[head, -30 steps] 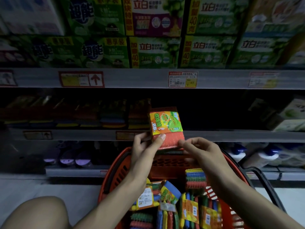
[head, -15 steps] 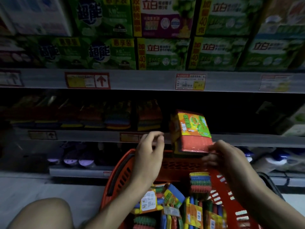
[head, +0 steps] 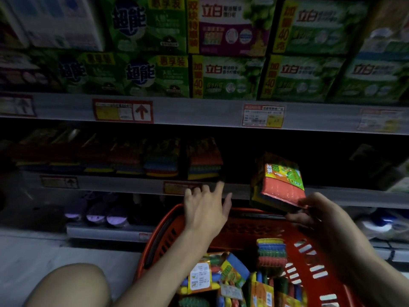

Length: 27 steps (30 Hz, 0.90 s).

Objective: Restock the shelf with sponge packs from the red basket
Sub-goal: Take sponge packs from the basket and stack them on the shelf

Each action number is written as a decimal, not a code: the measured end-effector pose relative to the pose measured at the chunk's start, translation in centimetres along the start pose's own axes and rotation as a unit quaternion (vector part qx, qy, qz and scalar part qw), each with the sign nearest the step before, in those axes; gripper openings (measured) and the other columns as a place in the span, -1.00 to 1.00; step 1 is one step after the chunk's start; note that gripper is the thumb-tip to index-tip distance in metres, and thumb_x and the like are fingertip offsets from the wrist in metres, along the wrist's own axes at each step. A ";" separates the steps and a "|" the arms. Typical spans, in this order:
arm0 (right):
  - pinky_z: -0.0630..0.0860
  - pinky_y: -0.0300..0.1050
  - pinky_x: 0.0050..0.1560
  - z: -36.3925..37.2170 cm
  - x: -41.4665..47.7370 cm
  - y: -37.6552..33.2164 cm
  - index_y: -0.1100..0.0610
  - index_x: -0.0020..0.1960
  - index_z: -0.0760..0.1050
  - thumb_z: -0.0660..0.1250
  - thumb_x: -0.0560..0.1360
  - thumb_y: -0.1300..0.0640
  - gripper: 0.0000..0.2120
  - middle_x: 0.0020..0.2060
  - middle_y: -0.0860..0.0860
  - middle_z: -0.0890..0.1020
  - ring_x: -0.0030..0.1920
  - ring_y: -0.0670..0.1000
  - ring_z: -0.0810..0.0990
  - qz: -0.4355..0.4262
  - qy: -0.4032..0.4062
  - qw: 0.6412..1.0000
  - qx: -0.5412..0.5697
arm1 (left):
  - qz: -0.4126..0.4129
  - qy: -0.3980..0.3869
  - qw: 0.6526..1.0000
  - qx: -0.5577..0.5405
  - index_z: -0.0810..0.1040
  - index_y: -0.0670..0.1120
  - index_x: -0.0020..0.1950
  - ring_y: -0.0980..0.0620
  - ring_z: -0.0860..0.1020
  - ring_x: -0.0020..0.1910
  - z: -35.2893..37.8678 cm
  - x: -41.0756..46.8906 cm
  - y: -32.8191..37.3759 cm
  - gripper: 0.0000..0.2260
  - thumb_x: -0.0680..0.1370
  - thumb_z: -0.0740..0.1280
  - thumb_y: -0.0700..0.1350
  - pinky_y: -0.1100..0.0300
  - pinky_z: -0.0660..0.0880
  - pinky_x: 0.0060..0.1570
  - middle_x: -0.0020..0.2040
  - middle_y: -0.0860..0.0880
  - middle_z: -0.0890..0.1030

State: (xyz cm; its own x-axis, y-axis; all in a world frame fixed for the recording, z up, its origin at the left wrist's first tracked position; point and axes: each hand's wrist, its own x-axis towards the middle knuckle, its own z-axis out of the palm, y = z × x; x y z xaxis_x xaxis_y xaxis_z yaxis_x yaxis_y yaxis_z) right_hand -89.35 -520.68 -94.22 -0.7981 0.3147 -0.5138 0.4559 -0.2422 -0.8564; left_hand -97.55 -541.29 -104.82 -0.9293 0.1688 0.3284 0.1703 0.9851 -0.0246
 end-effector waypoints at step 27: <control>0.65 -0.28 -0.11 5.9 5.9 2.2 0.21 -0.01 0.56 0.36 0.62 0.21 -0.93 0.00 0.35 0.67 0.02 0.21 0.72 -0.206 -0.008 0.978 -0.040 | -0.048 0.010 0.997 -0.061 0.60 -0.08 0.24 -0.14 0.67 -0.26 -1.8 0.0 -0.7 -0.65 0.54 0.40 0.07 -0.03 0.51 -0.13 -0.17 -0.07 0.70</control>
State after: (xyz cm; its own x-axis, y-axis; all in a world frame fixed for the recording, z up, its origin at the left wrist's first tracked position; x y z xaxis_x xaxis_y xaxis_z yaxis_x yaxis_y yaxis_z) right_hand -95.35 -524.76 -98.88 -0.9265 0.3553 -0.1239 0.1228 -0.0258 -0.9921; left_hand -97.11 -542.06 -103.12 -0.9366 0.0712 0.3430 0.1202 0.9850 0.1236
